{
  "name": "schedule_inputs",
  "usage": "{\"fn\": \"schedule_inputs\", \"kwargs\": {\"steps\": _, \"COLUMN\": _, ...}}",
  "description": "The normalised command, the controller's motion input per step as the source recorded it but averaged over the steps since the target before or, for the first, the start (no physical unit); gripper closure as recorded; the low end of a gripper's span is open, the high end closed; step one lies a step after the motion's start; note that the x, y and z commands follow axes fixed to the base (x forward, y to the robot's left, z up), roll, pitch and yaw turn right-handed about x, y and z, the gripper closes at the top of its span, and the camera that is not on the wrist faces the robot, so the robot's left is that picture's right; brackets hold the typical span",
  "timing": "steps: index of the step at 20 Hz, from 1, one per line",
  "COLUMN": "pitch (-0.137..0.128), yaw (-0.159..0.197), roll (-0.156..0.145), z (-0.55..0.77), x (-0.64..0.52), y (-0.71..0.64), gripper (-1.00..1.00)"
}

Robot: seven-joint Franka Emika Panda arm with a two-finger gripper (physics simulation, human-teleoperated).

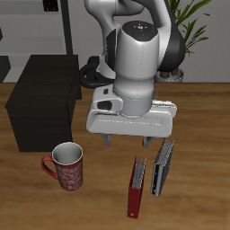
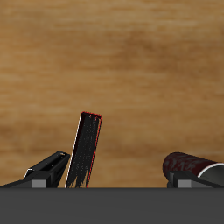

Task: Place the red book flat on top of the shelf

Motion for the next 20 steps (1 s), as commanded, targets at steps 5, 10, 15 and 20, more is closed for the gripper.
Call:
{"fn": "schedule_inputs", "kwargs": {"steps": 5, "pitch": 0.011, "yaw": -0.018, "roll": 0.004, "z": -0.23, "x": 0.12, "y": 0.03, "gripper": -1.0}}
{"fn": "schedule_inputs", "kwargs": {"steps": 10, "pitch": 0.004, "yaw": -0.015, "roll": 0.002, "z": -0.16, "x": 0.08, "y": 0.05, "gripper": -1.0}}
{"fn": "schedule_inputs", "kwargs": {"steps": 15, "pitch": 0.017, "yaw": -0.003, "roll": 0.004, "z": -0.21, "x": 0.09, "y": 0.11, "gripper": -1.0}}
{"fn": "schedule_inputs", "kwargs": {"steps": 20, "pitch": 0.02, "yaw": -0.014, "roll": 0.003, "z": -0.18, "x": 0.04, "y": 0.05, "gripper": -1.0}}
